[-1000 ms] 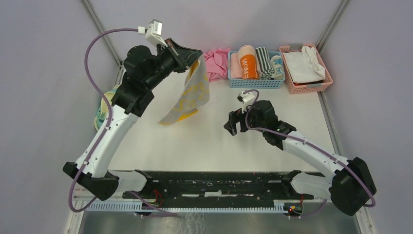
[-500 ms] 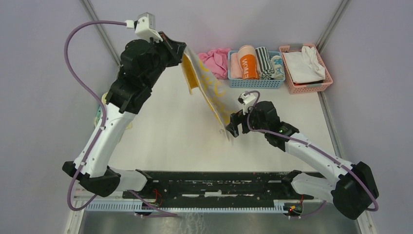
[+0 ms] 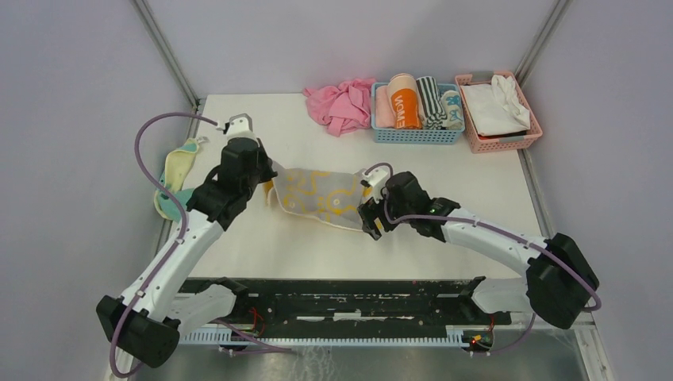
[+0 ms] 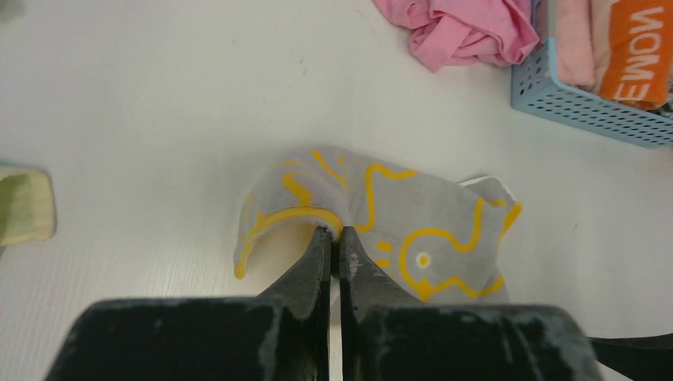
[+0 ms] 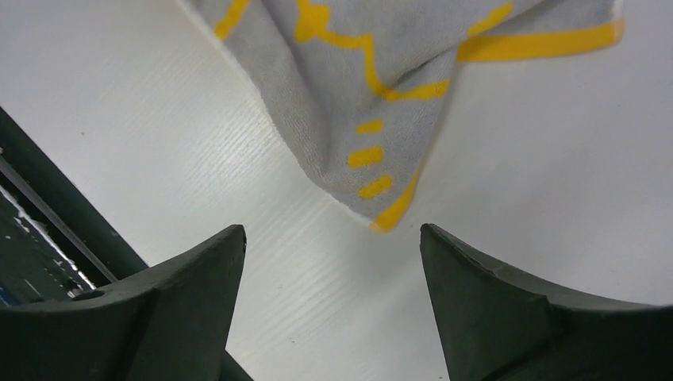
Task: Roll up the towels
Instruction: Flatten out the towel at the center of the board.
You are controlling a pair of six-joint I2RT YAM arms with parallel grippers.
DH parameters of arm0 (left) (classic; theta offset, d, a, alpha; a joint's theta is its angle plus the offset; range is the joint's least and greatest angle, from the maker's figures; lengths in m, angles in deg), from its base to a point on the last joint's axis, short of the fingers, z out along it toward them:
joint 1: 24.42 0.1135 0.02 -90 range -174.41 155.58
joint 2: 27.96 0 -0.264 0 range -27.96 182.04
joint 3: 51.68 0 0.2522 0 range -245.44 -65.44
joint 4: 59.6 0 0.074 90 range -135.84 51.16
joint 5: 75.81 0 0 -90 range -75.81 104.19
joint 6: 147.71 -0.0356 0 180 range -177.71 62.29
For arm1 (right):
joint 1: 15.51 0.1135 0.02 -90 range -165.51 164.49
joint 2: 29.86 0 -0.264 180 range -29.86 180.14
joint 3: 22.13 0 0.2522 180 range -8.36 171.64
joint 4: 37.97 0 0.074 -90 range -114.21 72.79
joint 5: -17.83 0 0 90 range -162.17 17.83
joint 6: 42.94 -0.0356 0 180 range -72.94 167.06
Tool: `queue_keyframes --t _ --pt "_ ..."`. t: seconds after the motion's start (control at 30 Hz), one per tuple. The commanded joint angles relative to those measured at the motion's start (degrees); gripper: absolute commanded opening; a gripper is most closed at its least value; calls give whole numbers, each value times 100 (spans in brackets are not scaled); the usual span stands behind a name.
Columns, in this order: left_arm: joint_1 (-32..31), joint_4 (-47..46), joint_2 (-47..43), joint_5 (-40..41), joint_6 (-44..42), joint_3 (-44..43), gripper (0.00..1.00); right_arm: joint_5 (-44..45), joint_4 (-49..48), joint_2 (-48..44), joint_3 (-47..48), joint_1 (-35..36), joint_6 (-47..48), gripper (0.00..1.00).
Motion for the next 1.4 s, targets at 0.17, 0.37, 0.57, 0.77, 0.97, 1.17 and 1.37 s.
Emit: queue_keyframes --t 0.17,0.37,0.57,0.77,0.97,1.17,1.37 --pt "279 -249 -398 192 -64 498 3 1155 535 733 561 443 160 84" --pt "330 -184 -599 238 -114 659 3 1741 870 849 668 420 -473 76" --pt "341 -145 -768 269 -118 805 3 1826 1035 1222 823 408 -1353 65" --pt "345 -155 -780 249 -116 851 3 2157 823 1528 860 399 -1780 51" --pt "347 -169 -804 221 -92 920 3 2078 615 1775 872 391 -2021 44" --pt "348 -173 -846 230 -100 949 3 1958 529 1708 874 335 -2209 44" --pt "355 -183 -859 223 -79 966 3 2054 542 1746 872 247 -2321 44"
